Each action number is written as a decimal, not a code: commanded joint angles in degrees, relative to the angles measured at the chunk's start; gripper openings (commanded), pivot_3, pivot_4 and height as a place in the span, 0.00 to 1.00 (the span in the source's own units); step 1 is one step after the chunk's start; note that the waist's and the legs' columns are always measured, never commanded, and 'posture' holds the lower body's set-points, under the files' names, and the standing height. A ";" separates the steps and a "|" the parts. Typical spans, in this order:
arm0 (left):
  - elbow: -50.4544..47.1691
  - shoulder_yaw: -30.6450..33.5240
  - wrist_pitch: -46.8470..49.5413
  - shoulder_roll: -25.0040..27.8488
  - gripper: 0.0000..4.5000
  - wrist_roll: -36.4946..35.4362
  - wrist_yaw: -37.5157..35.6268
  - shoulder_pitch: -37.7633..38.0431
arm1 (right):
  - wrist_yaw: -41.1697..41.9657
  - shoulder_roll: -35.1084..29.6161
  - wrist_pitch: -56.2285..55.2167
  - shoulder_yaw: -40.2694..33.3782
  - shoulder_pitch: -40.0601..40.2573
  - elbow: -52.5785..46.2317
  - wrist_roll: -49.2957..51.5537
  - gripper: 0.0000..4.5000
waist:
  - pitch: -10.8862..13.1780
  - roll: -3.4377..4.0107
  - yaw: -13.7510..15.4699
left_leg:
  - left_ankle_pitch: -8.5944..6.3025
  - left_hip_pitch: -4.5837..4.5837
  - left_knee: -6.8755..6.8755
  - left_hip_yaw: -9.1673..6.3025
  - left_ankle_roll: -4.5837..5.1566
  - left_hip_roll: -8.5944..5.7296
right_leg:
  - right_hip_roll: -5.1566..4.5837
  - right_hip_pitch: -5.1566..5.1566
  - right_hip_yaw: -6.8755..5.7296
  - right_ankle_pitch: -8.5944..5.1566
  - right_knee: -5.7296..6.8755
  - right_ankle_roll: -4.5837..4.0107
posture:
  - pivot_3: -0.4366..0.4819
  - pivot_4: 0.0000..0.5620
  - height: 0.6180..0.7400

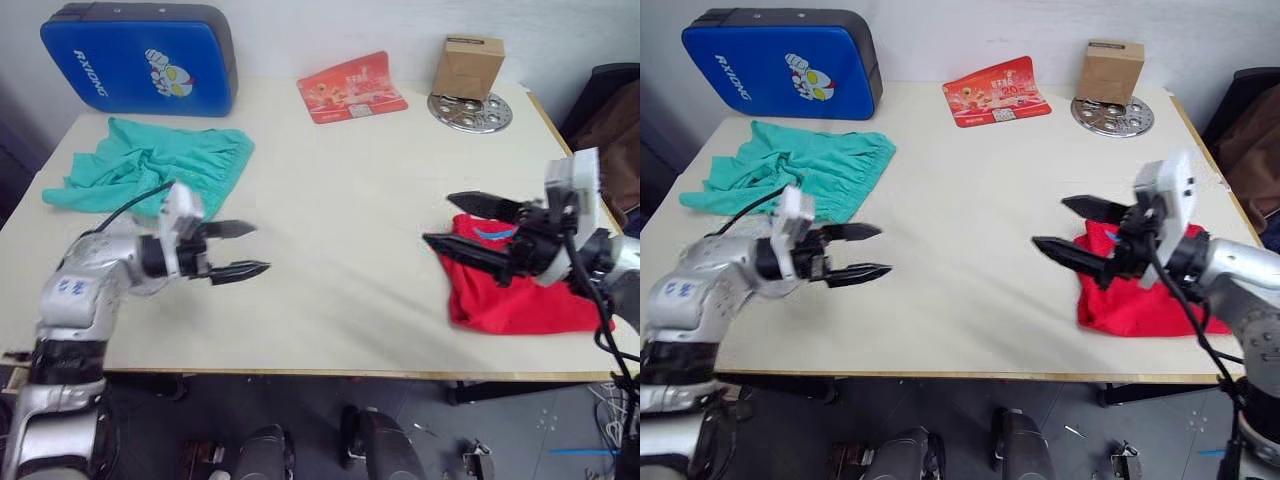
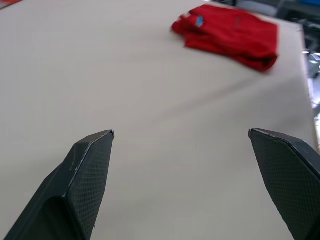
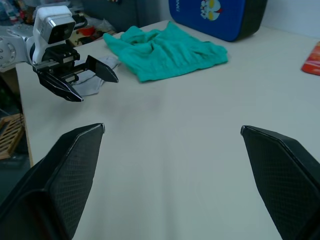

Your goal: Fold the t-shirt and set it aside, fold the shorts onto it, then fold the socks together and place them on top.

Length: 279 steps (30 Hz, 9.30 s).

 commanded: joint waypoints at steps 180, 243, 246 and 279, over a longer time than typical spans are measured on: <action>3.47 -3.44 -18.64 7.94 0.99 10.81 -8.50 -2.05 | 10.26 -1.67 -39.21 17.15 20.34 6.88 -42.31 0.00 | -0.01 -0.17 0.40 | -0.14 -0.03 0.26 0.18 0.25 -0.08 | 0.00 0.08 0.01 0.12 0.07 0.21 | 0.48 0.27 1.00; 65.32 -23.17 -31.20 -10.15 0.01 15.25 -3.15 -62.88 | 2.20 -3.34 -3.23 -0.46 18.68 8.22 -6.85 0.00 | -0.05 -0.26 2.16 | -0.12 -0.37 0.27 0.23 0.34 -0.17 | 0.68 -0.11 0.06 0.22 -0.06 0.35 | 0.48 0.27 1.00; 71.74 -22.36 -36.66 -15.93 0.01 18.93 2.42 -65.48 | -0.58 -2.33 -3.14 0.83 17.76 9.41 -9.08 0.00 | -0.05 -0.26 1.93 | -0.20 -0.42 0.26 0.29 0.51 -0.27 | 0.44 -0.13 -0.03 0.28 -0.14 0.49 | 0.48 0.27 1.00; 48.20 -17.83 -49.28 -4.61 0.99 28.68 -23.07 -38.30 | -3.76 -12.29 -16.68 16.75 24.15 -15.21 -33.37 1.00 | -0.06 -0.26 0.15 | -0.20 -0.06 0.35 0.67 0.53 -0.16 | 0.13 -0.04 0.33 0.37 0.04 0.63 | 0.48 0.27 1.00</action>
